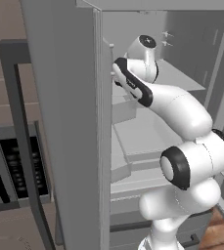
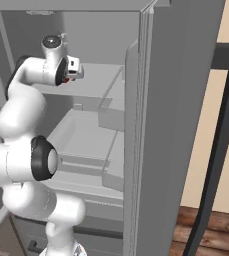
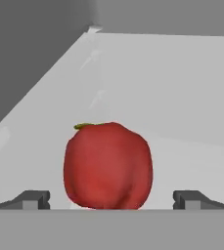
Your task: Open the fridge, remove the pear, bell pepper, and shrimp, and place them on any counter.
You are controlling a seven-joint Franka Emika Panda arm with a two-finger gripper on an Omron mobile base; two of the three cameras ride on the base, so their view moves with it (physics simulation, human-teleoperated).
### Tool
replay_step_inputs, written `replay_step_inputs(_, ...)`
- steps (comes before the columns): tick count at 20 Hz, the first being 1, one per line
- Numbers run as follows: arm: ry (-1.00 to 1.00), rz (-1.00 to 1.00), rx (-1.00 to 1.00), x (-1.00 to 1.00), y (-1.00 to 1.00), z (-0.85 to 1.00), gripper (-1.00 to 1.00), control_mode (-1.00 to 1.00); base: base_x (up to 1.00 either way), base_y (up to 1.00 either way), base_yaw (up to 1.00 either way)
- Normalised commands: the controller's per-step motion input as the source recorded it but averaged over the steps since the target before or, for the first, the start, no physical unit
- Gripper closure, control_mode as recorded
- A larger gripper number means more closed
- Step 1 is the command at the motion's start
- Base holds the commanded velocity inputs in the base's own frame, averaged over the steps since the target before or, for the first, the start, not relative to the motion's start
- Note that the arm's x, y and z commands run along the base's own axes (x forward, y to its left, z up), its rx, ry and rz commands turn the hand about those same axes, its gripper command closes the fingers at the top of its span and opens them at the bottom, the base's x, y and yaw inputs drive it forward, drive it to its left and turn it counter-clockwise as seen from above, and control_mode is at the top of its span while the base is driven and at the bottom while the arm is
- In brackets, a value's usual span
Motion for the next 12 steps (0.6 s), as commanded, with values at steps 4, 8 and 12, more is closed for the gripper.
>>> replay_step_inputs(4,0.03,0.0,0.0,0.3,0.04,-0.03,-1.0,-1.0,0.0,0.0,0.0)
replay_step_inputs(8,0.03,0.0,0.0,0.18,0.08,-0.12,-1.0,-1.0,0.0,0.0,0.0)
replay_step_inputs(12,0.01,0.0,0.0,0.0,0.02,-0.17,-1.0,-1.0,0.0,0.0,0.0)
